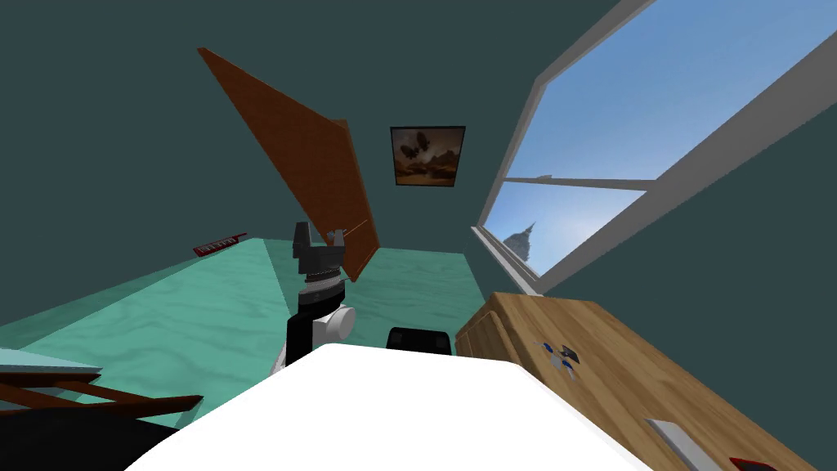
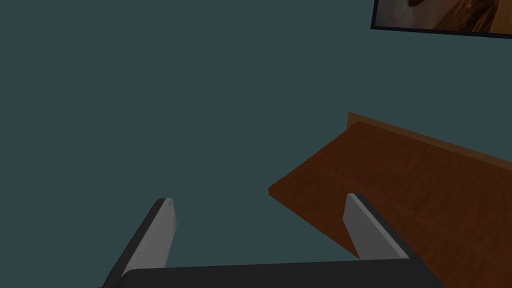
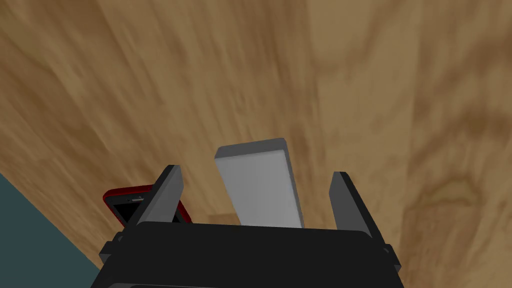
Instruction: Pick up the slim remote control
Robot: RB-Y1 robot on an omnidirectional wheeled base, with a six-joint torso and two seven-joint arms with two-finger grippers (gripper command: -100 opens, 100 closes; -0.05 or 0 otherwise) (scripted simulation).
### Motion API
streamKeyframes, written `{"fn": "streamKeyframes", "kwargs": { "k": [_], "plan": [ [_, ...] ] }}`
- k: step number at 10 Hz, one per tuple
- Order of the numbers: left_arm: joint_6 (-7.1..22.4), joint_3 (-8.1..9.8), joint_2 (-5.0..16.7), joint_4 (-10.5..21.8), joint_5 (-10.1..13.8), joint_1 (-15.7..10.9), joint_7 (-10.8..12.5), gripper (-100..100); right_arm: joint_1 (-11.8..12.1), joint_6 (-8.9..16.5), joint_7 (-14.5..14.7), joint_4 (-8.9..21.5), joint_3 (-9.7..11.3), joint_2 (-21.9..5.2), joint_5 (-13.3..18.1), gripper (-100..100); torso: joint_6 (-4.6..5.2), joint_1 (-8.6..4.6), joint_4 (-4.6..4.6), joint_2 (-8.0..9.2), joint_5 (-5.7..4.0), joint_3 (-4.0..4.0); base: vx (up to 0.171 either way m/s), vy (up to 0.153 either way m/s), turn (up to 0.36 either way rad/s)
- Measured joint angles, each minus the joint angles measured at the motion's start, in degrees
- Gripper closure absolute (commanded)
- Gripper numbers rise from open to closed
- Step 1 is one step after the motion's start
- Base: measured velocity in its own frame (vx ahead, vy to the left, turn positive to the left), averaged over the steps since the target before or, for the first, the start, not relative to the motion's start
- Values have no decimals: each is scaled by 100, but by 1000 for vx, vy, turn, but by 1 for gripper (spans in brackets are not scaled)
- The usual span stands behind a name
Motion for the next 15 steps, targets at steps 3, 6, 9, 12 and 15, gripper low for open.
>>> {"fn": "streamKeyframes", "kwargs": {
  "k": [3,6,9,12,15],
  "plan": [
    [0,0,-1,0,0,1,0,0,-177,-95,-31,-109,38,-272,-44,-100,7,47,-1,-4,14,-3,57,-30,93],
    [0,-1,-1,0,0,0,0,0,-241,-16,-49,-187,97,-298,-35,-100,11,58,7,28,17,16,-6,-19,-28],
    [0,-1,-1,0,0,0,0,0,-610,273,-64,-331,471,-353,-13,-100,11,51,10,38,15,23,-21,-37,-30],
    [0,-1,-2,0,0,0,0,0,-712,367,-57,-401,582,-352,0,100,11,56,8,33,18,20,-3,-5,-1],
    [0,-1,-1,0,0,0,0,0,-712,370,-51,-396,581,-355,3,100,14,58,8,32,16,20,0,0,0]
  ]
}}
